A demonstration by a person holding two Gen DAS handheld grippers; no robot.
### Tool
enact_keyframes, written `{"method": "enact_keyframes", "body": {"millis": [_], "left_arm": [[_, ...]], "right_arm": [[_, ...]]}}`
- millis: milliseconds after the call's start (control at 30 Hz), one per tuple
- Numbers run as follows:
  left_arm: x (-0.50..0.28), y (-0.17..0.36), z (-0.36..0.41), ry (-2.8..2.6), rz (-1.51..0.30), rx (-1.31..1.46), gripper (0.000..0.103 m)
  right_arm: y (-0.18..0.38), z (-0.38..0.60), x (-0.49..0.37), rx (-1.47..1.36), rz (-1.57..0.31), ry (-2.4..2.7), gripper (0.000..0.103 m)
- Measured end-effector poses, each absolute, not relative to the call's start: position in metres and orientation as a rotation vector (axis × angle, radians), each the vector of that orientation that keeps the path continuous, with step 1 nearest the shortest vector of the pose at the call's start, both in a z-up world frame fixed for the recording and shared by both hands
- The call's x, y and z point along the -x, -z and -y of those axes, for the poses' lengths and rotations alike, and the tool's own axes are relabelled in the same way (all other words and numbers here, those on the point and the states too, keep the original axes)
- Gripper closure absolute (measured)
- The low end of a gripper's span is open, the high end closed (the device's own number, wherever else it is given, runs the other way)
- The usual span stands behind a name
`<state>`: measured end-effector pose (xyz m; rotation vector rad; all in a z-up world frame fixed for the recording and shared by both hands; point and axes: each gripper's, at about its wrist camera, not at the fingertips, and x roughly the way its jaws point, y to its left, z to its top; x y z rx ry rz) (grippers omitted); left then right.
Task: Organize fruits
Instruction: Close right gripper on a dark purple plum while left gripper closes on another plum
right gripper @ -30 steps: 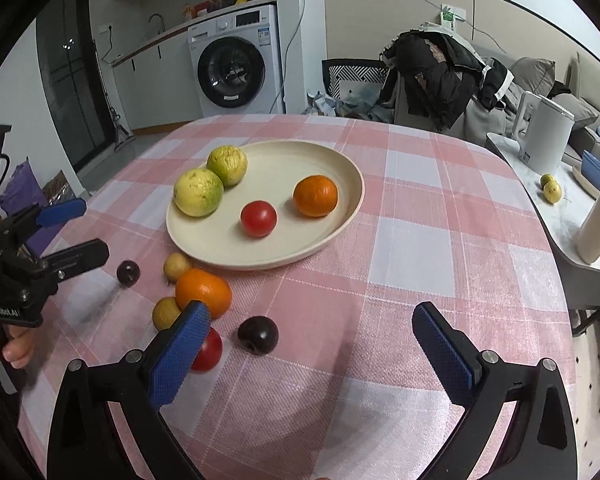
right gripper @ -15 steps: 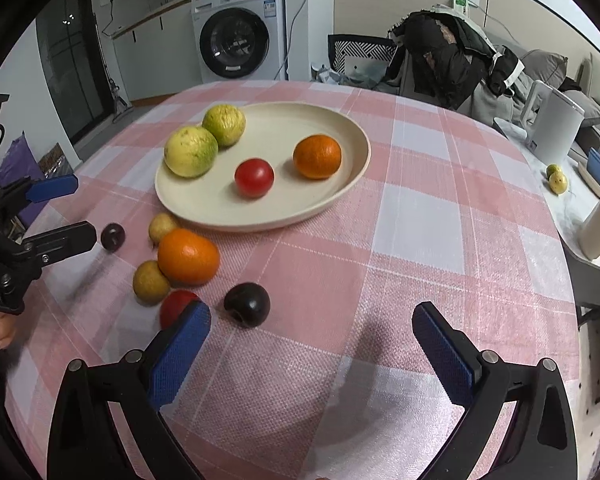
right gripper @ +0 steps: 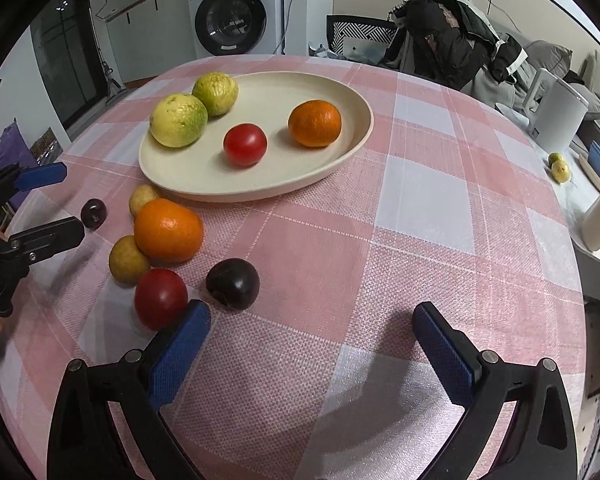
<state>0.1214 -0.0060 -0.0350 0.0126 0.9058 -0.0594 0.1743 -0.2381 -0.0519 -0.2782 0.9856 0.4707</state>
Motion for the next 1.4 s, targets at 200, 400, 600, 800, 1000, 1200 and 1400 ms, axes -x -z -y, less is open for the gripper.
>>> {"method": "enact_keyframes", "body": {"millis": [200, 400, 600, 800, 1000, 1200, 1400], "left_arm": [[-0.126, 0.045, 0.004, 0.050, -0.942, -0.017, 0.001], [-0.129, 0.051, 0.006, 0.054, -0.964, -0.034, 0.001], [-0.130, 0.054, 0.007, 0.077, -0.977, -0.041, 0.008], [-0.130, 0.057, 0.005, 0.109, -0.982, -0.033, 0.025], [-0.127, 0.056, 0.007, 0.136, -0.975, -0.036, 0.036], [-0.125, 0.053, 0.004, 0.157, -0.964, -0.015, 0.051], [-0.124, 0.051, 0.000, 0.177, -0.954, 0.018, 0.081]], "right_arm": [[0.052, 0.237, -0.174, 0.275, -0.980, -0.478, 0.000], [0.051, 0.235, -0.174, 0.281, -0.965, -0.490, 0.007], [0.046, 0.229, -0.168, 0.291, -0.942, -0.539, 0.031], [0.045, 0.222, -0.160, 0.315, -0.931, -0.577, 0.047], [0.043, 0.220, -0.154, 0.312, -0.923, -0.616, 0.066], [0.042, 0.219, -0.151, 0.305, -0.923, -0.643, 0.076], [0.042, 0.220, -0.152, 0.297, -0.925, -0.647, 0.077]]}}
